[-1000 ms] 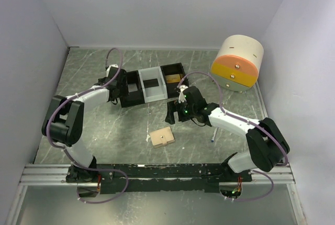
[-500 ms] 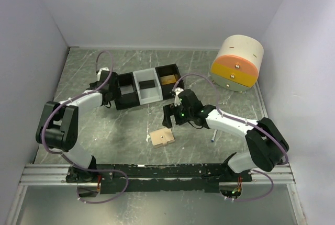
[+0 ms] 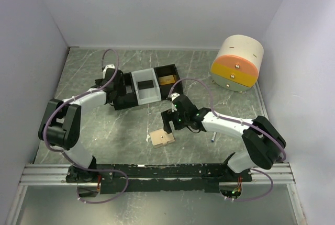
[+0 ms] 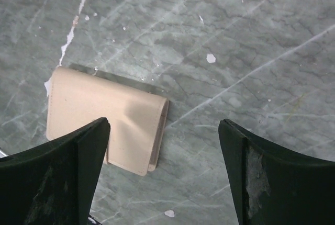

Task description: Take the credit cards out of the card holder

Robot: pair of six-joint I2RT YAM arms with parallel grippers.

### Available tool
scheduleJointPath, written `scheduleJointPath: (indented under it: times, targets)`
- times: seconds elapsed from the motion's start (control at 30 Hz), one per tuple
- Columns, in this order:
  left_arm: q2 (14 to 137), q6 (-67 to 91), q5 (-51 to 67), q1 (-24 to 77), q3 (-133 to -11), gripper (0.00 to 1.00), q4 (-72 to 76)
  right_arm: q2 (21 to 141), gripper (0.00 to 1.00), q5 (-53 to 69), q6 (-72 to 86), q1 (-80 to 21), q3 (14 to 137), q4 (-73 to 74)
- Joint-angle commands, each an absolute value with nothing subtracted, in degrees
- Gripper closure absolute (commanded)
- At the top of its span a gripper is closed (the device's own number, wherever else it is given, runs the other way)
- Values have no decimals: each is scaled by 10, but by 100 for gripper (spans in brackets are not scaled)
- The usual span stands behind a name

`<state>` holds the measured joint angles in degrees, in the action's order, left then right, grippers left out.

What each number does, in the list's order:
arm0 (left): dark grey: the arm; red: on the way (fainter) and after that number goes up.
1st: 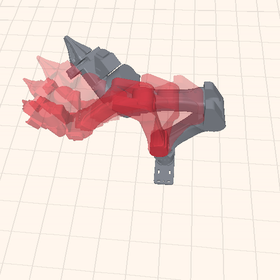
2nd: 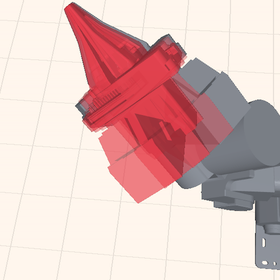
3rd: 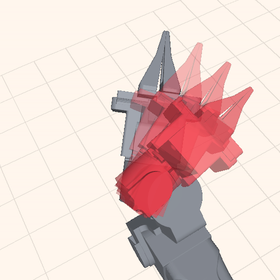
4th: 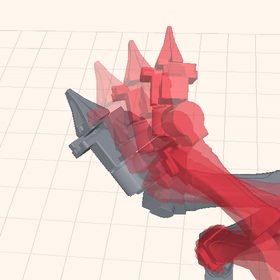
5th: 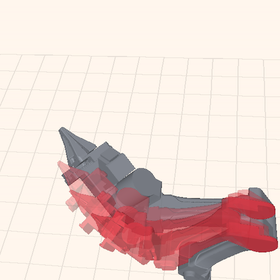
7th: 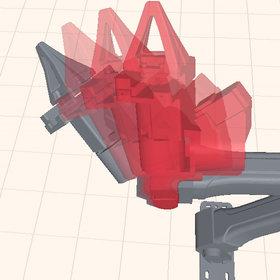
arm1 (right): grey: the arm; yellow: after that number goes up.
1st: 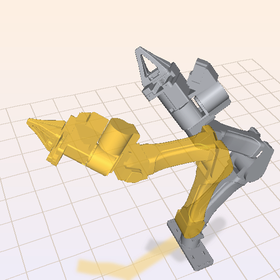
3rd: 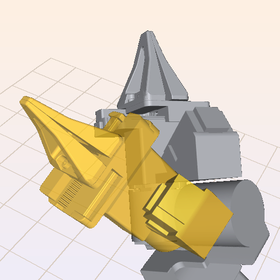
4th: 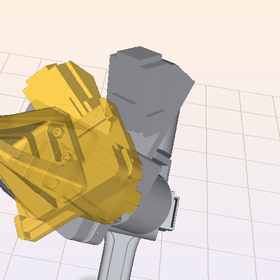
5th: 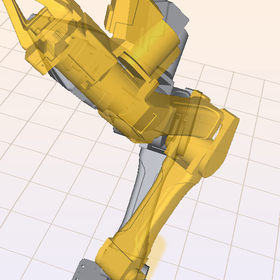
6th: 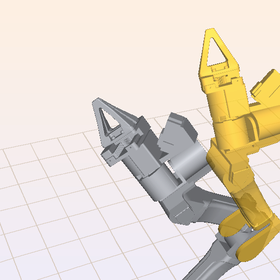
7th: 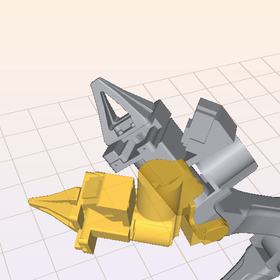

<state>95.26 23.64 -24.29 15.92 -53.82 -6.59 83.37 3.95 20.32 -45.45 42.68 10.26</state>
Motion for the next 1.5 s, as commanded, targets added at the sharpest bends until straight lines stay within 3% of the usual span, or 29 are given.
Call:
scheduleJointPath:
  times: [0.0, 0.23, 0.37, 0.63, 0.73, 0.77, 0.8, 0.83, 0.87, 0.93, 0.97, 1.0, 1.03, 1.17, 1.27, 1.47]
  targets:
    - [887, 238, -248, 199, -560, 6, -84, 826, 12, 28, 192, -461, 418, 131]
    - [737, 238, -248, 219, -490, 6, -83, 790, 17, 18, 212, -513, 389, 112]
    - [655, 238, -248, 220, -431, 6, -63, 761, 13, -46, 237, -542, 385, 120]
    - [607, 238, -248, 220, -348, 6, -55, 732, 13, -64, 270, -561, 363, 97]
    - [577, 229, -237, 218, -293, 6, 30, 729, 13, -47, 282, -568, 350, 80]
    - [563, 404, 223, 217, -268, 87, 81, 732, 13, -46, 285, -570, 350, 82]
    - [557, 456, 268, 212, -254, 75, 113, 734, 13, -50, 286, -573, 351, 84]
    - [554, 483, 285, 207, -247, 21, 133, 734, 13, -56, 285, -578, 352, 86]
    - [553, 493, 298, 205, -243, 2, 154, 733, 13, -62, 284, -582, 352, 87]
    - [543, 513, 317, 201, -231, 1, 194, 726, 13, -67, 281, -585, 351, 87]
    - [533, 526, 318, 200, -220, 12, 222, 723, 12, -68, 280, -585, 350, 87]
    - [525, 536, 318, 198, -209, 32, 246, 720, 12, -72, 279, -585, 349, 88]
    - [519, 539, 320, 195, -205, 40, 249, 716, 12, -77, 280, -586, 348, 89]
    - [522, 485, 320, 192, -241, 34, 169, 713, 12, -68, 281, -586, 342, 80]
    - [512, 437, 303, 195, -268, 20, 91, 720, 12, -51, 283, -588, 349, 77]
    - [492, 370, 279, 200, -305, 18, -47, 769, 22, -80, 290, -609, 374, 85]
